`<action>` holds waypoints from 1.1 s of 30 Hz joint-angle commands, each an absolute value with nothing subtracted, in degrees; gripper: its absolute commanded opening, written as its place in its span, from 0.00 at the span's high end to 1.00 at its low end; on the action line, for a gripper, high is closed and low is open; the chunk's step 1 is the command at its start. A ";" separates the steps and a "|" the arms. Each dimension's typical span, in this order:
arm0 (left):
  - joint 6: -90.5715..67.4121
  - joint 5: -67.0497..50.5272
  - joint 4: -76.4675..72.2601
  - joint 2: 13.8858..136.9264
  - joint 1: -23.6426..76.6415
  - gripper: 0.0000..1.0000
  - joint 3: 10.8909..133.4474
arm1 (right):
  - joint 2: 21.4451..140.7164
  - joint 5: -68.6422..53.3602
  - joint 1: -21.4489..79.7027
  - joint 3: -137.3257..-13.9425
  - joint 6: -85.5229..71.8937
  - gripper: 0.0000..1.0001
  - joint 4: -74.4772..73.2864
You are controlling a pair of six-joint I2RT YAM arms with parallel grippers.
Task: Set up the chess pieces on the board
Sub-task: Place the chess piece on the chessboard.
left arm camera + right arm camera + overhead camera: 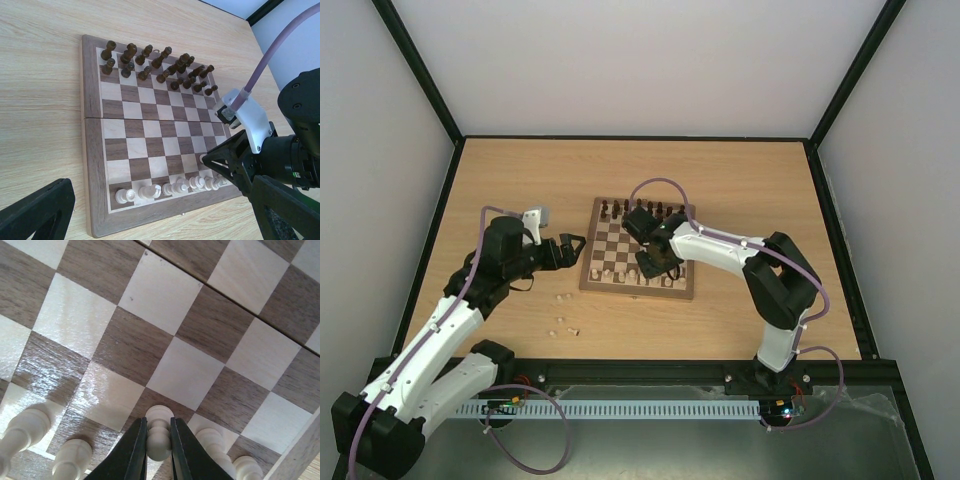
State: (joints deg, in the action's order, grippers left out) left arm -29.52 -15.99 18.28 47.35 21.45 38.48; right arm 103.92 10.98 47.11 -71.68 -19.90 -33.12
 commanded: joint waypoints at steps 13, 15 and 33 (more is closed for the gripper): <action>-29.14 -15.49 17.48 47.38 21.27 0.01 38.33 | 103.11 12.06 48.08 -71.25 -19.83 0.84 -36.16; -29.17 -15.47 17.49 47.42 21.27 0.01 38.37 | 103.30 12.86 48.08 -71.40 -19.95 0.84 -36.40; -29.08 -15.71 17.38 48.20 21.27 0.01 38.97 | 100.39 13.22 48.04 -72.20 -20.44 0.63 -35.61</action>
State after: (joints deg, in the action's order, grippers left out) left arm -29.52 -15.81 18.28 47.79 21.45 38.48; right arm 103.83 12.56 47.75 -71.66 -20.10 -33.17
